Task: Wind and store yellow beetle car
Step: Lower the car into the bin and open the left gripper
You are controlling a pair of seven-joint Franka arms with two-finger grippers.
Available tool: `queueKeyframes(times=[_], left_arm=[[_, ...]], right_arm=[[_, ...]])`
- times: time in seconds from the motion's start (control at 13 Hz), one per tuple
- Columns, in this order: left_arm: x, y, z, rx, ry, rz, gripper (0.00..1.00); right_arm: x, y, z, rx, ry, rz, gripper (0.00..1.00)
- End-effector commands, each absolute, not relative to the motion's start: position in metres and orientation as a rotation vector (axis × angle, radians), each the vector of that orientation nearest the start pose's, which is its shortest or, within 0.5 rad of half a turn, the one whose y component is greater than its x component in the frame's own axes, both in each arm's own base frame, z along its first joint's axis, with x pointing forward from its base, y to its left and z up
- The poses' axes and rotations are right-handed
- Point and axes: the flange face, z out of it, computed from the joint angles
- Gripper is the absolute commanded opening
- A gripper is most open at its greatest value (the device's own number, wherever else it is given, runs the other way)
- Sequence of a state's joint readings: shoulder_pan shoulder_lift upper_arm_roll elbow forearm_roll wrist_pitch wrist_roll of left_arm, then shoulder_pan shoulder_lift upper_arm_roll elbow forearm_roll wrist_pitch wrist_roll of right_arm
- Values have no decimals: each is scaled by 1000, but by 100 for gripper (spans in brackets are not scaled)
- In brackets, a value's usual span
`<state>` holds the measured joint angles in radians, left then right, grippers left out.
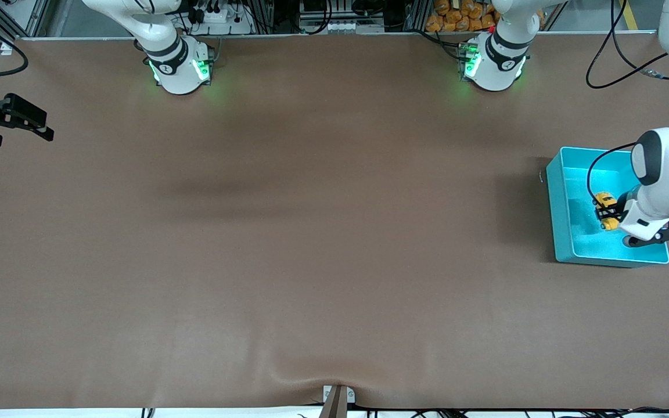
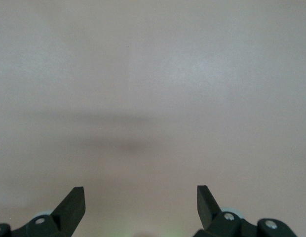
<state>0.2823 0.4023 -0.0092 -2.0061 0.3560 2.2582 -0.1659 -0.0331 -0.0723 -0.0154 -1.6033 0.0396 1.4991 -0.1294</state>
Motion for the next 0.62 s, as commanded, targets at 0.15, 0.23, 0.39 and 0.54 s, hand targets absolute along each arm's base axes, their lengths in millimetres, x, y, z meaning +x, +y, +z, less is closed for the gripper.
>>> queueKeyframes(times=[0.15,0.23,0.39,0.54], left_arm=[[567,167,227,-2874,-220,229,0],[568,167,222,-2876,-217,232,2],[567,168,213,-2882,-216,232,9],[566,171,210,-2882,-224,240,36]], right_arm=[[517,-21,649,-3110,-115,47,100],[517,-21,649,-3111,-110,47,100],[517,-21,647,-3110,-113,59,100],[517,-21,647,-3110,-110,59,100]])
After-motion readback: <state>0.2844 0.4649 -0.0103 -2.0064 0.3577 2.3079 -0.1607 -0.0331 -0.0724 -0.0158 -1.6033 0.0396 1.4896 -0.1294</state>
